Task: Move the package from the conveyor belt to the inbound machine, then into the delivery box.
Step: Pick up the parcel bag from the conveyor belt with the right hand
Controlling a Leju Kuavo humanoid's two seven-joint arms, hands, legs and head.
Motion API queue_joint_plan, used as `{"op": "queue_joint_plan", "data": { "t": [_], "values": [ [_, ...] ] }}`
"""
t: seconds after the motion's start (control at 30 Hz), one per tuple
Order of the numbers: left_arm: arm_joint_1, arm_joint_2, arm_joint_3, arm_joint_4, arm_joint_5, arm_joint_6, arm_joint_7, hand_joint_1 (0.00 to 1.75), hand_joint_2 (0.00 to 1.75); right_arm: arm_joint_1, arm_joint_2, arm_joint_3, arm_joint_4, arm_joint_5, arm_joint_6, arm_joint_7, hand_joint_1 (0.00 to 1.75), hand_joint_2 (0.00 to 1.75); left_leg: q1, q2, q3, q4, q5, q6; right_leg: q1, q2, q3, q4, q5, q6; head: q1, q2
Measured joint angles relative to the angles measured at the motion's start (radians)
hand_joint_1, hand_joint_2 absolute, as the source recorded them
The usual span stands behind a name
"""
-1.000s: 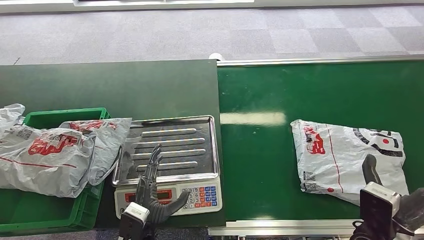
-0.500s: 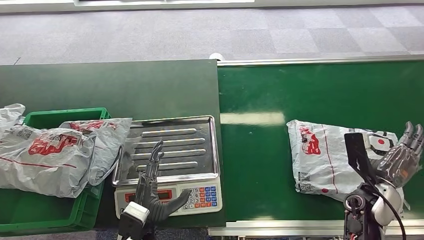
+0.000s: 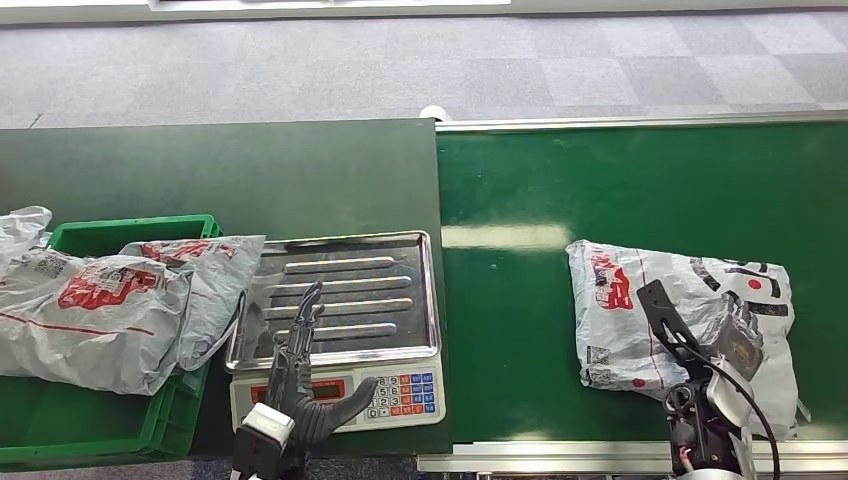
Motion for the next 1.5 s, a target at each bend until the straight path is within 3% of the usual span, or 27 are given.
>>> {"op": "queue_joint_plan", "data": {
  "t": [0.2, 0.23, 0.33, 0.37, 0.4, 0.8, 0.9, 1.07, 1.27, 1.4, 1.5],
  "values": [
    [-0.001, 0.002, -0.007, 0.000, 0.001, 0.000, 0.005, 0.00, 1.75, -0.001, -0.004, -0.002, 0.053, -0.008, 0.092, 0.000, 0.00, 1.75, 0.000, 0.000, 0.000, 0.000, 0.000, 0.000, 0.000, 0.000, 0.000, 0.000, 0.000, 0.000, 0.000, 0.000],
    [-0.002, 0.002, -0.008, 0.000, 0.002, -0.002, 0.007, 0.00, 1.75, -0.002, -0.005, -0.002, 0.059, -0.009, 0.105, 0.000, 0.14, 1.75, 0.000, 0.000, 0.000, 0.000, 0.000, 0.000, 0.000, 0.000, 0.000, 0.000, 0.000, 0.000, 0.000, 0.000],
    [-0.007, 0.002, -0.011, 0.000, 0.003, -0.007, 0.016, 0.00, 1.75, -0.011, -0.010, -0.002, 0.080, -0.015, 0.163, -0.001, 1.38, 1.75, 0.000, 0.000, 0.001, 0.000, 0.000, 0.000, 0.000, 0.000, 0.000, 0.000, 0.000, 0.000, 0.000, 0.000],
    [-0.009, 0.002, -0.011, 0.001, 0.003, -0.008, 0.018, 0.00, 1.75, -0.014, -0.012, -0.002, 0.087, -0.019, 0.180, -0.002, 1.68, 1.75, 0.000, 0.000, 0.001, 0.000, 0.000, 0.000, 0.000, 0.000, 0.000, 0.000, 0.000, 0.000, 0.000, 0.000],
    [-0.012, 0.002, -0.011, 0.001, 0.003, -0.008, 0.020, 0.00, 1.75, -0.016, -0.013, -0.002, 0.094, -0.023, 0.194, -0.005, 1.73, 1.75, 0.000, 0.000, 0.001, 0.000, 0.000, 0.000, 0.000, 0.000, 0.001, 0.000, 0.000, 0.000, 0.000, 0.000],
    [-0.025, 0.001, -0.007, 0.003, 0.001, -0.010, 0.037, 0.00, 1.75, -0.053, -0.023, 0.001, 0.138, -0.056, 0.241, -0.043, 1.75, 1.75, 0.000, 0.001, 0.003, 0.001, 0.000, 0.000, 0.000, 0.000, 0.003, 0.000, 0.000, 0.000, 0.000, 0.000],
    [-0.018, 0.000, 0.001, -0.009, -0.007, -0.006, 0.039, 0.00, 1.75, -0.036, -0.011, 0.017, 0.098, -0.075, 0.201, -0.110, 1.75, 1.75, 0.000, 0.001, 0.002, 0.001, 0.000, 0.000, 0.000, 0.000, 0.004, 0.000, 0.000, 0.000, 0.000, 0.000],
    [0.027, 0.000, 0.026, -0.069, -0.034, 0.013, 0.005, 0.00, 1.75, 0.083, 0.062, 0.082, -0.218, -0.240, 0.077, -0.293, 1.75, 1.75, 0.000, -0.001, 0.000, 0.001, 0.000, 0.000, 0.001, -0.001, 0.000, 0.000, -0.001, 0.001, 0.000, 0.000],
    [0.041, -0.002, 0.046, -0.103, -0.040, 0.014, -0.030, 0.00, 1.75, 0.220, 0.135, 0.109, -0.637, -0.514, -0.069, -0.435, 1.75, 1.75, 0.000, -0.004, -0.002, 0.000, -0.001, 0.000, 0.001, -0.004, 0.000, 0.000, -0.003, 0.001, 0.000, 0.000],
    [0.041, -0.005, 0.051, -0.110, -0.036, 0.015, -0.037, 0.00, 1.75, 0.275, 0.162, 0.109, -0.788, -0.587, -0.102, -0.487, 1.75, 1.75, 0.000, -0.002, -0.001, 0.001, -0.001, 0.000, 0.000, -0.003, 0.000, 0.000, -0.003, 0.001, 0.000, 0.000],
    [0.037, -0.007, 0.055, -0.116, -0.022, 0.023, -0.054, 0.00, 1.75, 0.318, 0.192, 0.110, -0.883, -0.727, -0.141, -0.582, 1.75, 1.75, 0.000, -0.003, -0.001, 0.001, -0.001, 0.000, 0.000, -0.004, 0.000, 0.000, -0.003, 0.001, 0.000, 0.000]
  ]
}}
